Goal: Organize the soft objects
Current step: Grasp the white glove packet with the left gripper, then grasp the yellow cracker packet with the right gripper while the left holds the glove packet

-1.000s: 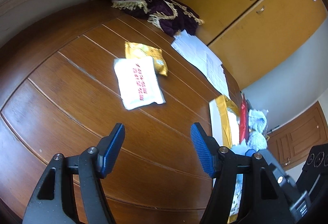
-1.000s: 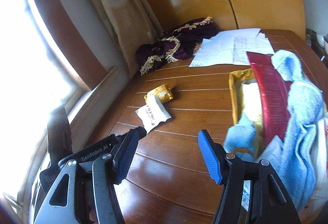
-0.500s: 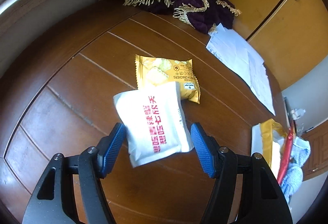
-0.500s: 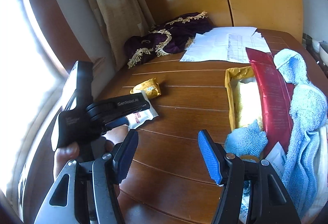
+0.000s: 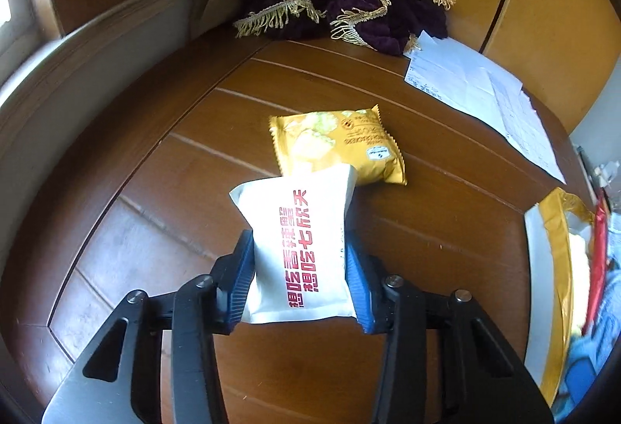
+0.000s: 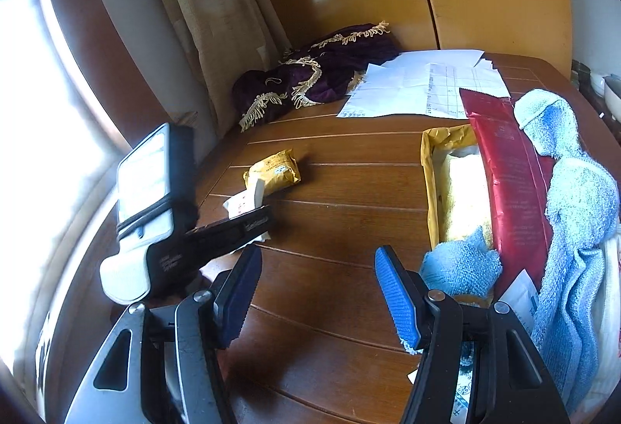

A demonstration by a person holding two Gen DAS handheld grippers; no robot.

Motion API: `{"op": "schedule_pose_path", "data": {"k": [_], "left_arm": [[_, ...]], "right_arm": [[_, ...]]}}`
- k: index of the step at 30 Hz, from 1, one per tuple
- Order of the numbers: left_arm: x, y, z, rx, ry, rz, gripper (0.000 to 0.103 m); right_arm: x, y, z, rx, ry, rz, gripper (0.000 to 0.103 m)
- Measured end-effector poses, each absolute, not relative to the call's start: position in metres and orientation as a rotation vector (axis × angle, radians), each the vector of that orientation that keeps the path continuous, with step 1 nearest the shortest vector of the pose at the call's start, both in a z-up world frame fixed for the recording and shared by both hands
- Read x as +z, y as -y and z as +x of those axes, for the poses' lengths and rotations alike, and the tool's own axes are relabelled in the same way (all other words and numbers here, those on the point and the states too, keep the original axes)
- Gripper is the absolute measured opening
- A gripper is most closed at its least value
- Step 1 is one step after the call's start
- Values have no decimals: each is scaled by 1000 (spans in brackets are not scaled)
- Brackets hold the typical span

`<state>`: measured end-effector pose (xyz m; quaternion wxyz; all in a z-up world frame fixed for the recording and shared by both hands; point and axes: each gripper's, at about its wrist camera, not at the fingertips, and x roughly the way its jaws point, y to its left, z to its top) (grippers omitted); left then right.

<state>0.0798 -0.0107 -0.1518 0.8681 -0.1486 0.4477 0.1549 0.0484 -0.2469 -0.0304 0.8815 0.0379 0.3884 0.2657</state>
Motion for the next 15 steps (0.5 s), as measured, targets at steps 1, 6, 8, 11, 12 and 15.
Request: {"op": "schedule_pose_path", "data": {"k": [1, 6, 8, 11, 12, 15], "left_arm": [[-152, 8, 73, 300, -931, -328, 41], [-153, -10, 35, 211, -914, -421, 41], [-154, -17, 22, 198, -911, -460, 41], [-153, -26, 7, 183, -898, -499, 41], [-152, -28, 3, 181, -892, -506, 41], [-148, -35, -6, 166, -869, -523, 41]], "right_arm": [[-30, 246, 47, 553, -809, 79, 63], [-30, 238, 51, 560, -826, 79, 63], [-30, 233, 56, 574, -842, 89, 63], [-30, 216, 72, 615, -895, 117, 63], [-31, 209, 77, 621, -912, 118, 63], [-38, 182, 97, 635, -973, 125, 63]]}}
